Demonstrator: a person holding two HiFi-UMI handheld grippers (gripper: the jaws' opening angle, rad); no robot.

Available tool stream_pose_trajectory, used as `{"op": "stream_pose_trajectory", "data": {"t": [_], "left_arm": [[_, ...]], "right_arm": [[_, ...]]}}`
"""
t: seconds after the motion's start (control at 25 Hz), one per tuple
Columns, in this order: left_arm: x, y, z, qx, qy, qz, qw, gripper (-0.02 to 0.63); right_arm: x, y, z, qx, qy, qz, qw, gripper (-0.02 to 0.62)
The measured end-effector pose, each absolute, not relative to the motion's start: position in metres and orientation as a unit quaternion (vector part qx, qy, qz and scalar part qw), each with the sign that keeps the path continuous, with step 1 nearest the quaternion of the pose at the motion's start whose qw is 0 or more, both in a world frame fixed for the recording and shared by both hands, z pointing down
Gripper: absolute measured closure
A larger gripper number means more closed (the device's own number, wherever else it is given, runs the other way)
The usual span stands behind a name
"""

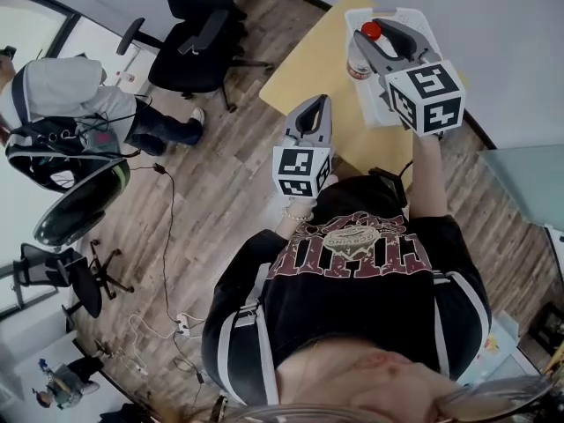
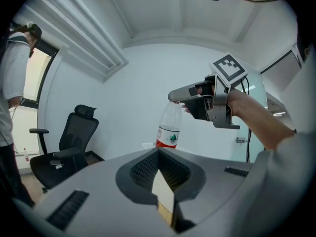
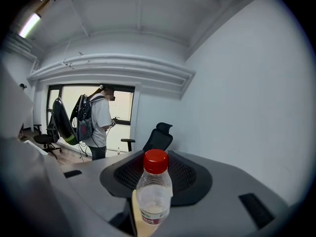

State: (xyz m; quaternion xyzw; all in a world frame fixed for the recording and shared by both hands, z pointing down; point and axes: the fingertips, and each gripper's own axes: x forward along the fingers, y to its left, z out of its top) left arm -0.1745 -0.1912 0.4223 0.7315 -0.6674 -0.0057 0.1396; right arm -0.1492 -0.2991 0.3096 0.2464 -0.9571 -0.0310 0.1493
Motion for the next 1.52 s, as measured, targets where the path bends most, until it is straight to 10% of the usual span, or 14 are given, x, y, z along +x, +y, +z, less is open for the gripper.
{"op": "stream_pose_trajectory", "data": {"t": [1.52], "left_arm": [[-0.221, -0.165, 0.439, 0.674, -0.722, 0.005, 0.156, 0.559]], "right_arm": [[-0.223, -0.288, 0.493, 0.173, -0.946, 0.022, 0.273, 0.434]]}}
